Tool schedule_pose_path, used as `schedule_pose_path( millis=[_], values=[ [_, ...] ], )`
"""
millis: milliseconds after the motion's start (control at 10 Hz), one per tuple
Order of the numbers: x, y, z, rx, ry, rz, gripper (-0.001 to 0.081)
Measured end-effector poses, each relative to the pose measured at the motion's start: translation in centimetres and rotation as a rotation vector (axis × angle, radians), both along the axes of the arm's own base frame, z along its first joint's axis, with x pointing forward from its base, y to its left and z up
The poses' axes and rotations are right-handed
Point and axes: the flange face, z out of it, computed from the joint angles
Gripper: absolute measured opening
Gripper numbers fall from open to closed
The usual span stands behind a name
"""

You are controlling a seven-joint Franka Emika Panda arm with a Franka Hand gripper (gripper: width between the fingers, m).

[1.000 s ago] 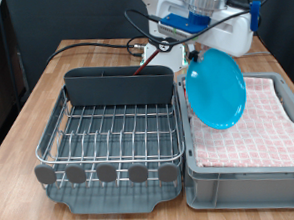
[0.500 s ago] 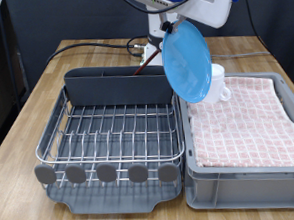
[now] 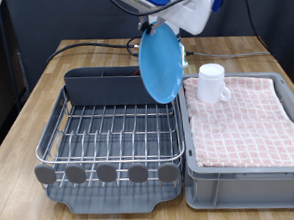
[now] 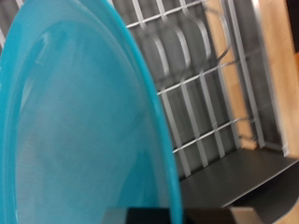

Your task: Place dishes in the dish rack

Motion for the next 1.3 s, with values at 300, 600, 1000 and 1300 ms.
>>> schedule_pose_path(
  millis=[300, 600, 1000, 1300],
  values=[
    [0.0, -5.6, -0.5, 0.016, -0.040, 0.196, 0.0023],
    [-1.0, -11.2, -0.2, 0.021, -0.040, 0.354, 0.0023],
    [-1.4, -11.2, -0.3, 0.018, -0.043, 0.398, 0.0023],
    [-0.7, -11.3, -0.4, -0.010, -0.066, 0.466, 0.0023]
  ],
)
